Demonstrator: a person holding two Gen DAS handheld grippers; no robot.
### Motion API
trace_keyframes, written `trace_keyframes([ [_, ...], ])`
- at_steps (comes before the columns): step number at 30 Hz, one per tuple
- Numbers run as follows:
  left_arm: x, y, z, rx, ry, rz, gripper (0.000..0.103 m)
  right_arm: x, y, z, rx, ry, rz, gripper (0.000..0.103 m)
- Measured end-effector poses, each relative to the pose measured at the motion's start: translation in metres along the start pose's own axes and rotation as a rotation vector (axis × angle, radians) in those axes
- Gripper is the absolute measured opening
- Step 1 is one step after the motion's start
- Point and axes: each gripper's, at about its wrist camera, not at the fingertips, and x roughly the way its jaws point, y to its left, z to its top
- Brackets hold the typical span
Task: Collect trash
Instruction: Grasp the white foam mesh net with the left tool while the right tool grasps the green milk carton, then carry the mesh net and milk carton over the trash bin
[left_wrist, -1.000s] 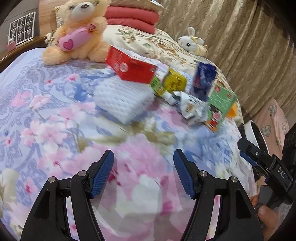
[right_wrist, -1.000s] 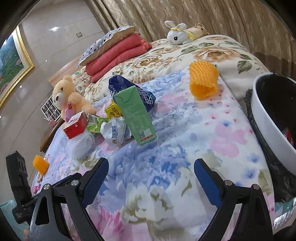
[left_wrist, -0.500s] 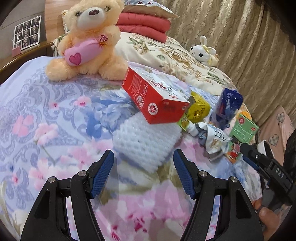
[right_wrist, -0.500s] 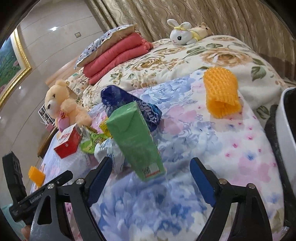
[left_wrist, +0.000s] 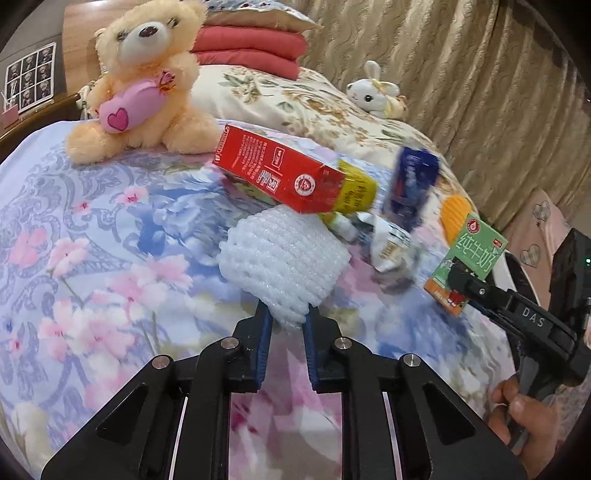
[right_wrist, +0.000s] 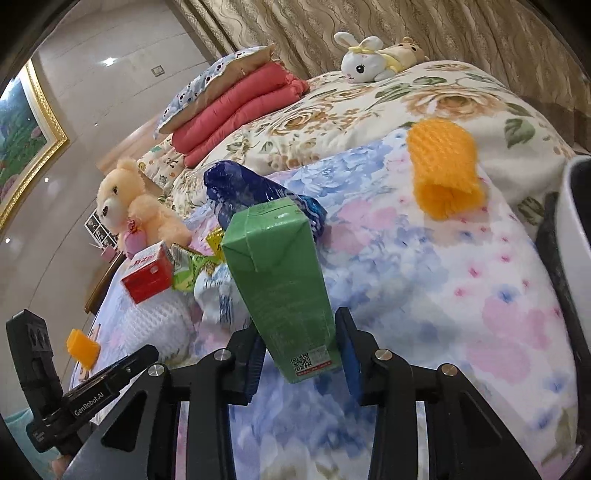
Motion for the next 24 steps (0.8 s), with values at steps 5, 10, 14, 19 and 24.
trace_keyframes([
  [5, -0.015, -0.024, -0.015, 0.033, -0.002, -0.054, 0.014, -0.024, -0.009, -0.011, 0.018, -0.016, 0.007, 0.036],
  [10, -0.02, -0.051, -0.025, 0.081, 0.007, -0.104, 0.013, -0.052, -0.017, -0.02, 0.037, -0.055, 0.008, 0.036],
  [14, -0.025, -0.071, -0.028, 0.116, 0.006, -0.136, 0.013, -0.069, -0.023, -0.024, 0.046, -0.077, 0.003, 0.036],
  [19, -0.03, -0.089, -0.029, 0.145, 0.004, -0.16, 0.013, -0.087, -0.035, -0.029, 0.072, -0.1, -0.004, 0.036],
  [24, -0.031, -0.106, -0.031, 0.167, 0.011, -0.18, 0.013, -0.105, -0.048, -0.033, 0.091, -0.12, -0.018, 0.036],
])
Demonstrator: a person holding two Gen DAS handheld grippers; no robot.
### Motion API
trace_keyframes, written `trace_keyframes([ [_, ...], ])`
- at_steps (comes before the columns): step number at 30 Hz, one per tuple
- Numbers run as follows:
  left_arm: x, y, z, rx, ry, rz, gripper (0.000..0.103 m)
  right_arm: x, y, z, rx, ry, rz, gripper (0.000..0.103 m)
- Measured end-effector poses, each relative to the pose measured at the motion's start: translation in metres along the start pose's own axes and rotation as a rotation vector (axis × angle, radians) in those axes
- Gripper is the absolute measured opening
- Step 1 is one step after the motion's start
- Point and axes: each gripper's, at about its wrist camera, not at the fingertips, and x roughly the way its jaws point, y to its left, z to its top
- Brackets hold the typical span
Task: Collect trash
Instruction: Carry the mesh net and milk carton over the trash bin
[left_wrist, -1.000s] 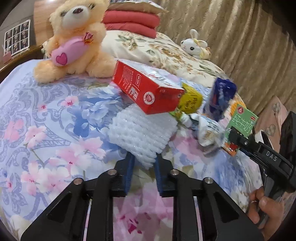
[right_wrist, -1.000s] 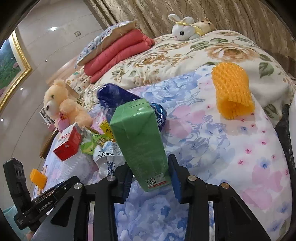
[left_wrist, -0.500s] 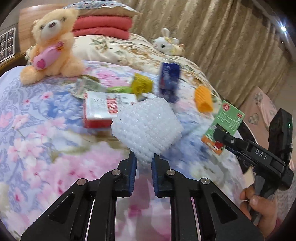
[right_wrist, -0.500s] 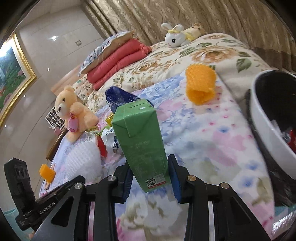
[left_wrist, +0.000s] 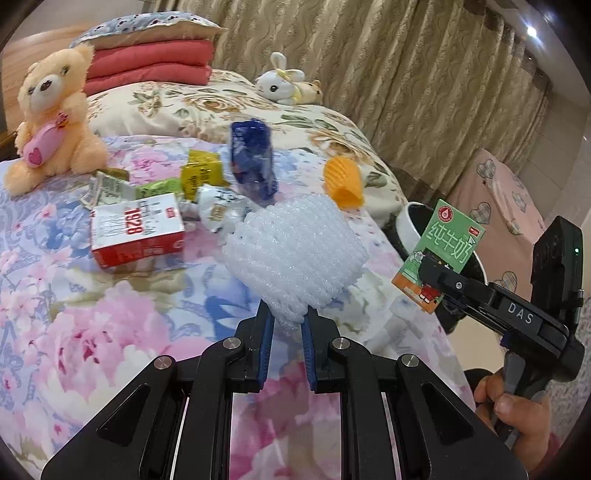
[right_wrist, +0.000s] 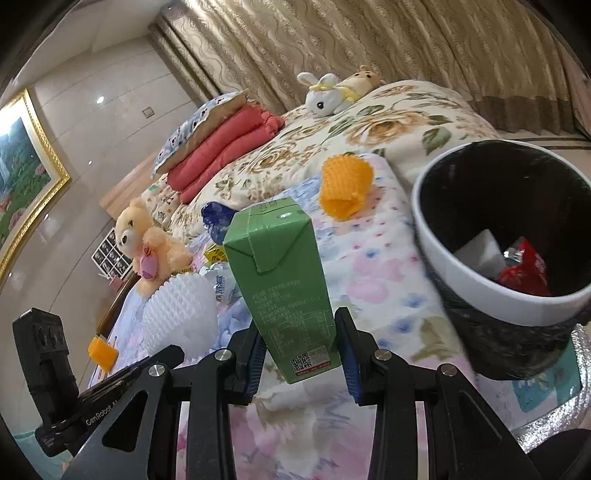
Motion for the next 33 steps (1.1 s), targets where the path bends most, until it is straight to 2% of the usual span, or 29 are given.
trace_keyframes([
  [12, 0.008, -0.046, 0.004, 0.084, 0.011, -0.043, 0.013, -0.032, -0.028, 0.003, 0.042, -0.053, -0.037, 0.036],
  [33, 0.027, -0.098, 0.014, 0.161, 0.029, -0.104, 0.013, -0.065, -0.067, 0.016, 0.086, -0.12, -0.098, 0.036],
])
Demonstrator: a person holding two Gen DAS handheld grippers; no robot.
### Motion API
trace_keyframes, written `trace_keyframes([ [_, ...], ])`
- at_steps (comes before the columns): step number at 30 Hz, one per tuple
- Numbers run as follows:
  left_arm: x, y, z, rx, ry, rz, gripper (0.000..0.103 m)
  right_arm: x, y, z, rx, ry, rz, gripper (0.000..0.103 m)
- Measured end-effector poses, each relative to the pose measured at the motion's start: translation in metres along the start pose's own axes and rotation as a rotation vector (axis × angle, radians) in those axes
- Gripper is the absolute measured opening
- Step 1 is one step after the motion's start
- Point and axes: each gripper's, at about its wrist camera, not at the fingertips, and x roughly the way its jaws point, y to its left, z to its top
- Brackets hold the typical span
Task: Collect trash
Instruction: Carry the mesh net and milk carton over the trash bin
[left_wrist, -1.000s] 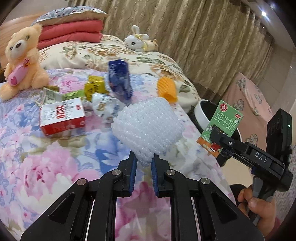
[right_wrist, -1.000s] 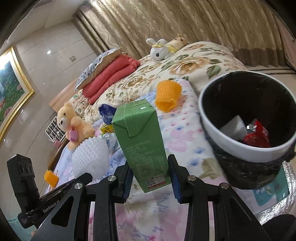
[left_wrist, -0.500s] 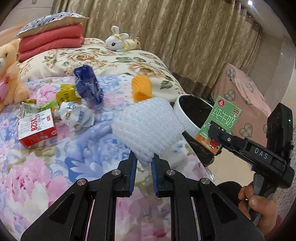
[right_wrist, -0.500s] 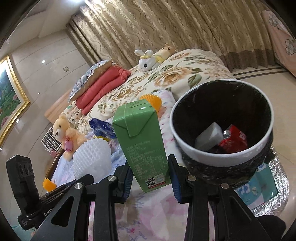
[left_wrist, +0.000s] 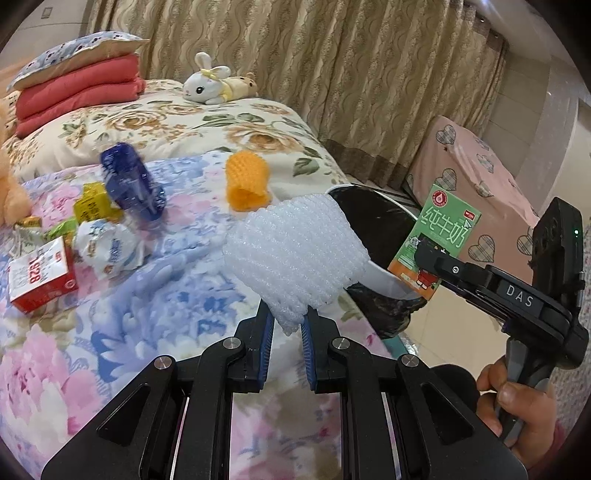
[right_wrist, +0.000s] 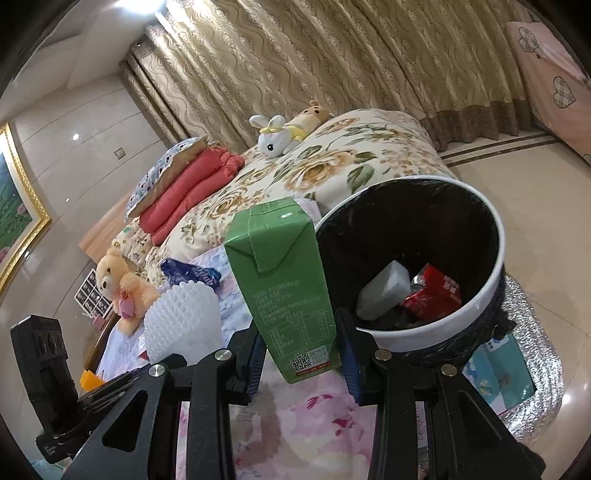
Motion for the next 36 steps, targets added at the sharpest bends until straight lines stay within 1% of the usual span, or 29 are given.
trace_keyframes([
  [20, 0.039, -0.048, 0.025, 0.078, 0.026, -0.042, 0.013, -0.004, -0.041, 0.023, 0.045, -0.031, -0.069, 0.036],
  [29, 0.059, -0.067, 0.036, 0.11, 0.045, -0.051, 0.013, 0.002, -0.06, 0.031, 0.064, -0.02, -0.097, 0.036],
  [36, 0.071, -0.075, 0.042, 0.124, 0.055, -0.056, 0.013, 0.006, -0.067, 0.038, 0.067, -0.014, -0.108, 0.036],
])
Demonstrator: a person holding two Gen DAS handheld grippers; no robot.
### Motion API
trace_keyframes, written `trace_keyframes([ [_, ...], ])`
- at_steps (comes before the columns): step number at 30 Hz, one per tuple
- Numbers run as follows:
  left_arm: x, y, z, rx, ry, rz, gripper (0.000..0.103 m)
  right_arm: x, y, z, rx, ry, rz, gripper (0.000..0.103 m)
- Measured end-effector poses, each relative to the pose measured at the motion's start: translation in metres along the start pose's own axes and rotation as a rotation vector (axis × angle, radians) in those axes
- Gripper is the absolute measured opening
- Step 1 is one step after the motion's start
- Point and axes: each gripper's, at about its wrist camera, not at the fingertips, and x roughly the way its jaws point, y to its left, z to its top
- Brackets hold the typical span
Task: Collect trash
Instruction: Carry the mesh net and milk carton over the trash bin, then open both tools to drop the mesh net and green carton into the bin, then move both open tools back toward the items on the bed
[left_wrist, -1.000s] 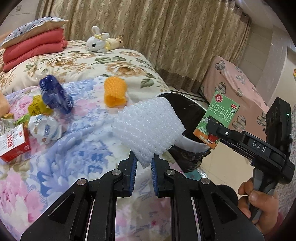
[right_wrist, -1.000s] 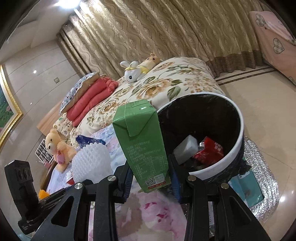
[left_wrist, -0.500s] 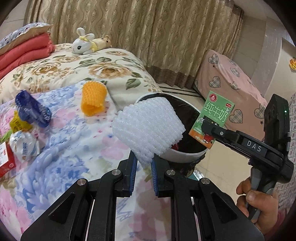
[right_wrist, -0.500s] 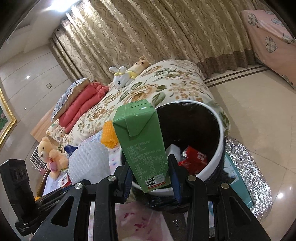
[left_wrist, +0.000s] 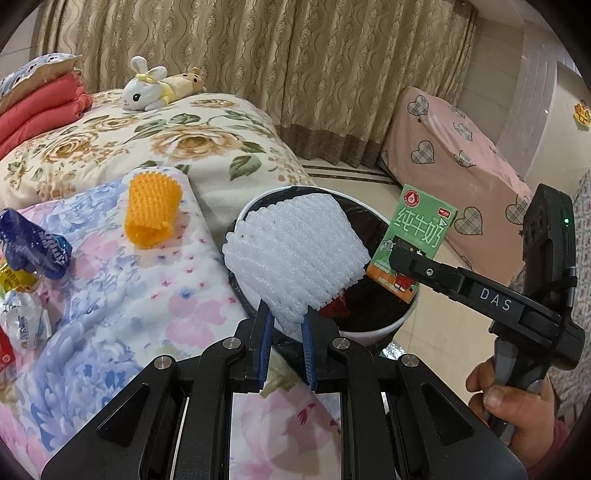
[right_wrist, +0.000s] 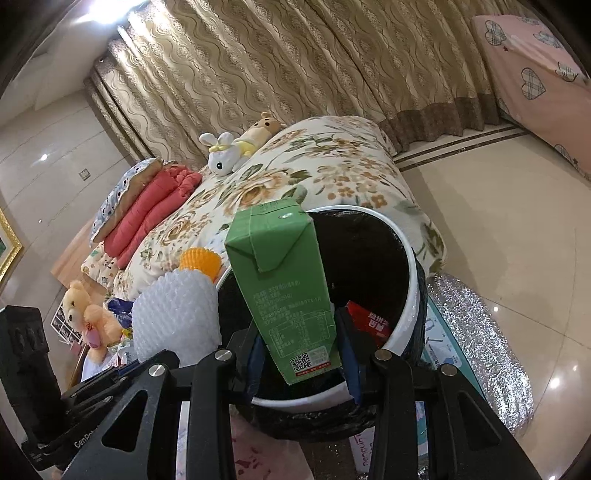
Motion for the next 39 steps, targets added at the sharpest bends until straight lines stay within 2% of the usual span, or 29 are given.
trace_keyframes([
  [13, 0.012, -0.005, 0.008, 0.015, 0.013, -0.007, 0.014, 0.007, -0.004, 0.006, -0.002, 0.009, -0.023, 0.037],
  [15, 0.013, -0.006, 0.009, 0.012, 0.014, -0.007, 0.016, 0.006, -0.004, 0.006, -0.002, 0.009, -0.028, 0.04],
  [16, 0.013, -0.005, 0.009, 0.008, 0.017, -0.009, 0.02, 0.006, -0.005, 0.006, 0.001, 0.009, -0.033, 0.04],
  [17, 0.013, -0.005, 0.008, 0.004, 0.02, -0.012, 0.023, 0.007, -0.006, 0.007, 0.005, 0.009, -0.034, 0.041],
  [18, 0.014, -0.004, 0.008, -0.004, 0.022, -0.01, 0.033, 0.007, -0.008, 0.007, 0.012, 0.012, -0.036, 0.043],
  [19, 0.013, -0.003, 0.007, -0.01, 0.019, -0.006, 0.043, 0.007, -0.008, 0.008, 0.017, 0.014, -0.039, 0.049],
  [20, 0.011, -0.001, 0.006, -0.017, 0.012, -0.006, 0.046, 0.006, -0.009, 0.008, 0.02, 0.013, -0.042, 0.057],
  [21, 0.01, -0.001, 0.006, -0.021, 0.009, -0.007, 0.049, 0.005, -0.009, 0.008, 0.023, 0.009, -0.043, 0.058],
  [24, 0.007, 0.003, 0.002, -0.031, 0.009, -0.002, 0.051, 0.001, -0.008, 0.006, 0.024, 0.001, -0.044, 0.06],
  [26, 0.004, 0.006, -0.002, -0.041, 0.01, 0.003, 0.052, -0.001, -0.006, 0.005, 0.026, -0.002, -0.041, 0.071],
  [28, 0.001, 0.011, -0.007, -0.054, 0.014, 0.009, 0.054, -0.004, -0.003, 0.002, 0.023, -0.008, -0.036, 0.075],
  [34, -0.012, 0.031, -0.028, -0.101, 0.018, 0.036, 0.056, -0.006, 0.017, -0.007, -0.009, -0.005, -0.007, 0.082],
  [39, -0.028, 0.051, -0.046, -0.138, 0.011, 0.07, 0.056, -0.004, 0.04, -0.019, -0.047, 0.01, 0.02, 0.083],
])
